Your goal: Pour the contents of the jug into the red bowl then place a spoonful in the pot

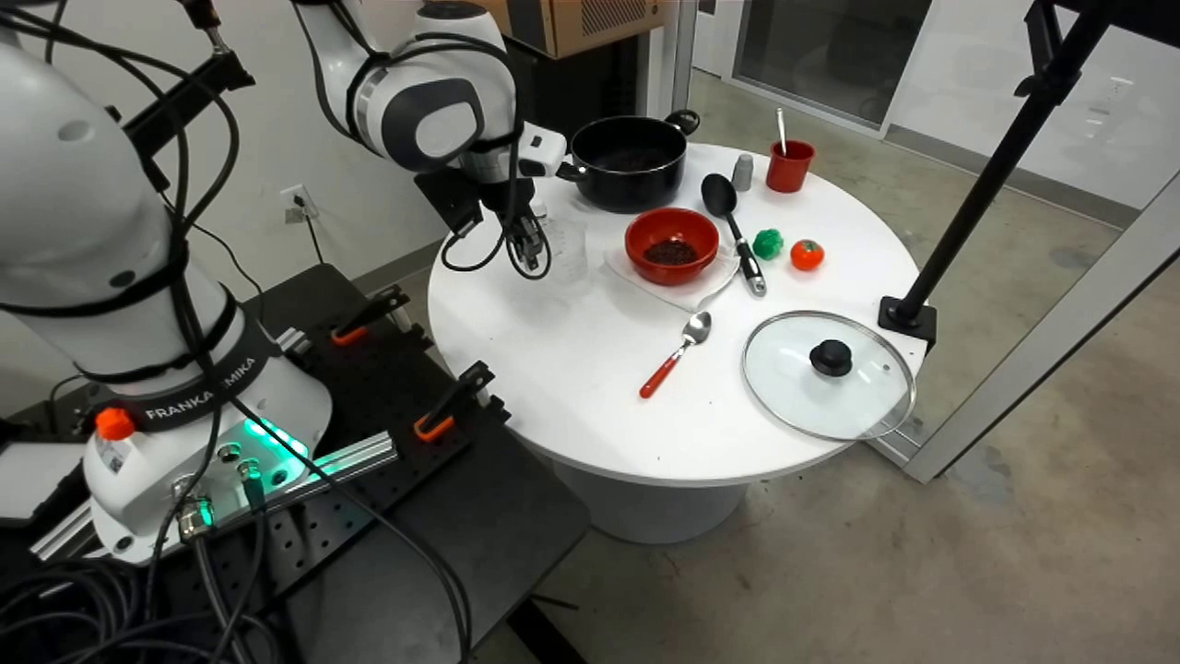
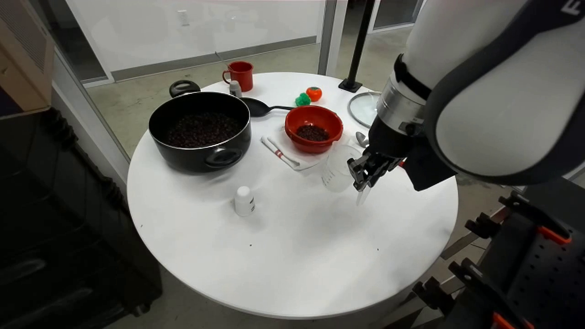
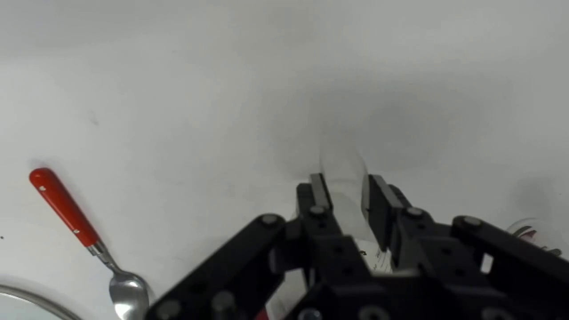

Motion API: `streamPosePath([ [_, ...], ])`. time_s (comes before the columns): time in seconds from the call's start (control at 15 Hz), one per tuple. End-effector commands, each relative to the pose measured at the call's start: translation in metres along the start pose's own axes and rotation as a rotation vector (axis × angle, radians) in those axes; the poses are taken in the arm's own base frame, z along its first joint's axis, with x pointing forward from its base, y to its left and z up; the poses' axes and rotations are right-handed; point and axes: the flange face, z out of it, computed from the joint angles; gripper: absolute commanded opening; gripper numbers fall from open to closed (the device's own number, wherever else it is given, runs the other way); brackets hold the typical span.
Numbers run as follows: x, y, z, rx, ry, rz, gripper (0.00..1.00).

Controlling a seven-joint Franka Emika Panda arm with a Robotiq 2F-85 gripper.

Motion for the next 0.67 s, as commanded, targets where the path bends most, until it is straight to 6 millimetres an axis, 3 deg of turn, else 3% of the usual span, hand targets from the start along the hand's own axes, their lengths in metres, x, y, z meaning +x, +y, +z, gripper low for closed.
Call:
streamPosePath([
  [0.0, 0.013, 0.008, 0.023, -0.055, 0.001, 0.049, 0.07],
  [0.47, 0.021, 0.019, 0.051, -0.119, -0.032, 0.099, 0.07],
  [0.53, 0.021, 0.019, 0.051, -0.118, -0.039, 0.104, 0.51],
  [0.6, 0.021, 0.019, 0.050, -0.114, -0.045, 0.105, 0.54],
])
